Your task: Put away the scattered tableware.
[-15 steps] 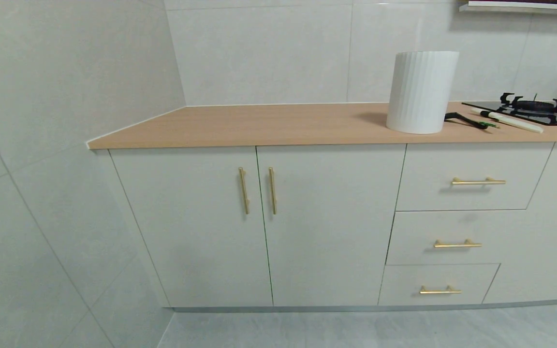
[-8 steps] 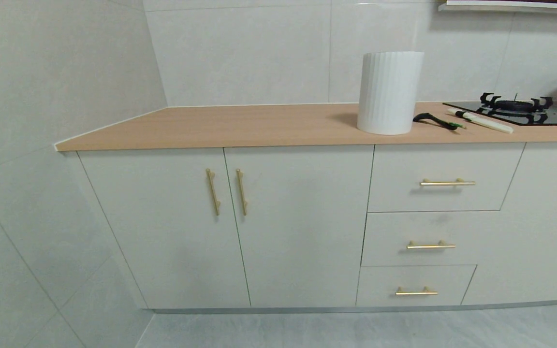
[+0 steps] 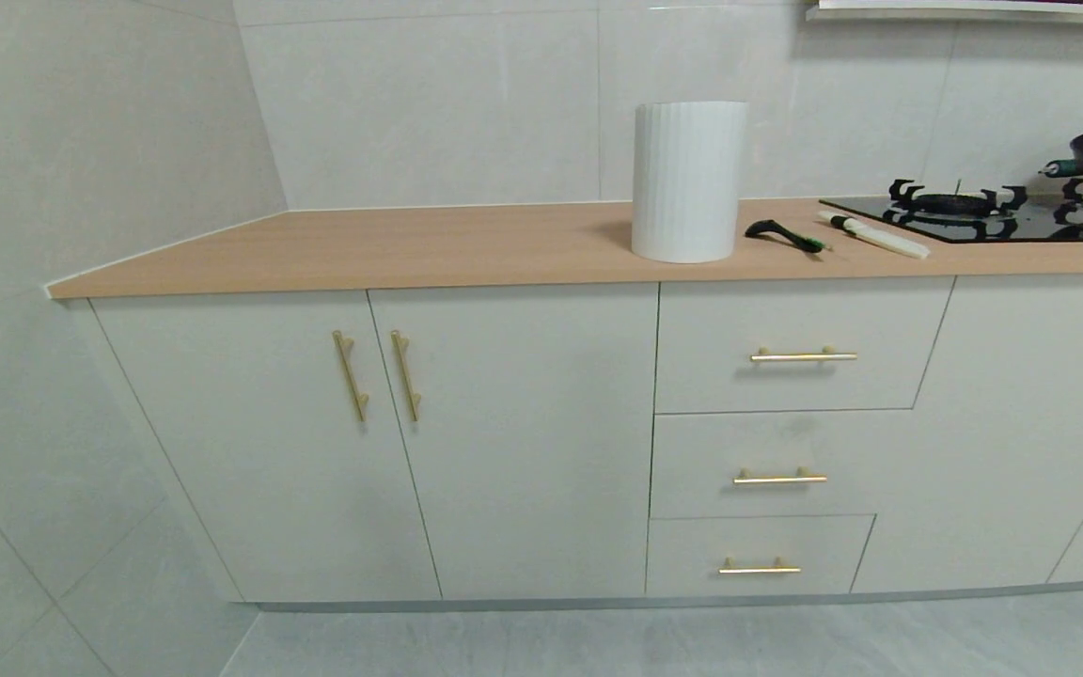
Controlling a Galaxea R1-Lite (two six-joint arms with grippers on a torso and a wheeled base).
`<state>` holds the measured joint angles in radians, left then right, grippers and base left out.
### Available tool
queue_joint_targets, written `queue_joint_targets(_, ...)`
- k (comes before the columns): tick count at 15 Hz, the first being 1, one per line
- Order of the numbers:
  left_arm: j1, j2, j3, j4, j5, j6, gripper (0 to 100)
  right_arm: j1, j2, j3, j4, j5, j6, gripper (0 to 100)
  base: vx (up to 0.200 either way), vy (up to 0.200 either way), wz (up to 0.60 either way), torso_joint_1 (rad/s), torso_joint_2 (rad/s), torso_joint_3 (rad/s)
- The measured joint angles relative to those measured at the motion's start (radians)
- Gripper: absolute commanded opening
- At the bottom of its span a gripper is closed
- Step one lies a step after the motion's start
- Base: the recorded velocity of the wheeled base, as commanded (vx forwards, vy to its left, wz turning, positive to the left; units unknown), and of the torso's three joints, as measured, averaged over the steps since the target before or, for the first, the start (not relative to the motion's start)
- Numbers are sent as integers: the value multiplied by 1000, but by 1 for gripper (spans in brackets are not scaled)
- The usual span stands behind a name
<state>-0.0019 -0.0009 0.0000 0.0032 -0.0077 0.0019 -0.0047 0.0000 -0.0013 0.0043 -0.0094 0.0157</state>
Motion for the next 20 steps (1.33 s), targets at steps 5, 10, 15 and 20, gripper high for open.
queue_joint_targets(5, 0, 0, 0, 0, 0, 1, 100, -1, 0, 0, 0, 0, 0, 100, 0, 0, 0, 0, 0, 0)
queue_joint_targets(10, 0, 0, 0, 0, 0, 1, 100, 0, 0, 0, -1, 0, 0, 100, 200, 0, 0, 1, 0, 5)
queue_joint_targets(15, 1, 0, 0, 0, 0, 1, 100, 0, 0, 0, -1, 0, 1, 100, 40, 0, 0, -1, 0, 0)
queue_joint_targets(20, 1, 0, 0, 0, 0, 1, 100, 0, 0, 0, 0, 2, -4, 100, 0, 0, 0, 0, 0, 0)
